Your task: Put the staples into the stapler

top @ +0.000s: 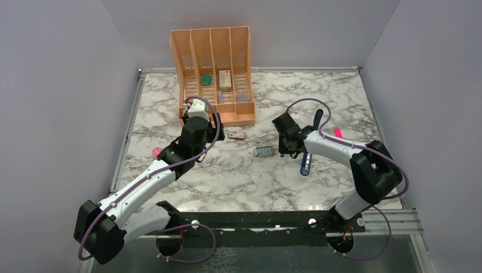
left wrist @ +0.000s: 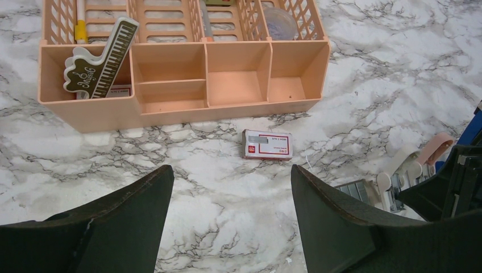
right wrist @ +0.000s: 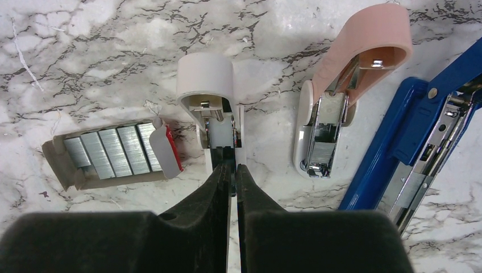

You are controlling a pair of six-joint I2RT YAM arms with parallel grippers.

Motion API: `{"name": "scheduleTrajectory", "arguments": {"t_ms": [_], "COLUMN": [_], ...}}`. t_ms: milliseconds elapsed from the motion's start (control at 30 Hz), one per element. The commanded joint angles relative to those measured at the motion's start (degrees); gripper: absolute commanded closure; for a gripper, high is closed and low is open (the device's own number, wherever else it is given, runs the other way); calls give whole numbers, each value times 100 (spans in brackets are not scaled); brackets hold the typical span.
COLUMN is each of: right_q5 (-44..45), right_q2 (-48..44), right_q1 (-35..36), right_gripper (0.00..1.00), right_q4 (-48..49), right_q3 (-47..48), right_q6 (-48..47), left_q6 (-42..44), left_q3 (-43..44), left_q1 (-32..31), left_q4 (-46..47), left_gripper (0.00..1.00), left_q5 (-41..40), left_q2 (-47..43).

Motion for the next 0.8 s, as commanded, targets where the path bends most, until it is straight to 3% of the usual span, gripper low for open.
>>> {"name": "scheduleTrajectory", "arguments": {"t_ms": [0,767], "right_q5": [-88,21], "right_q2": [93,73], "right_q1": [-37,-113], "right_gripper": [87,83], "right_q4": [66,83], "right_q3": [-81,166], "right_q6": [-56,-121], "left_q6": [-49,-25], "left_q3": [-42,-25], "left_q1": [21,25], "left_q4": [77,70], "left_gripper": [23,23], "left_q5": [-20,-36], "left_q2": [-1,-1]}}
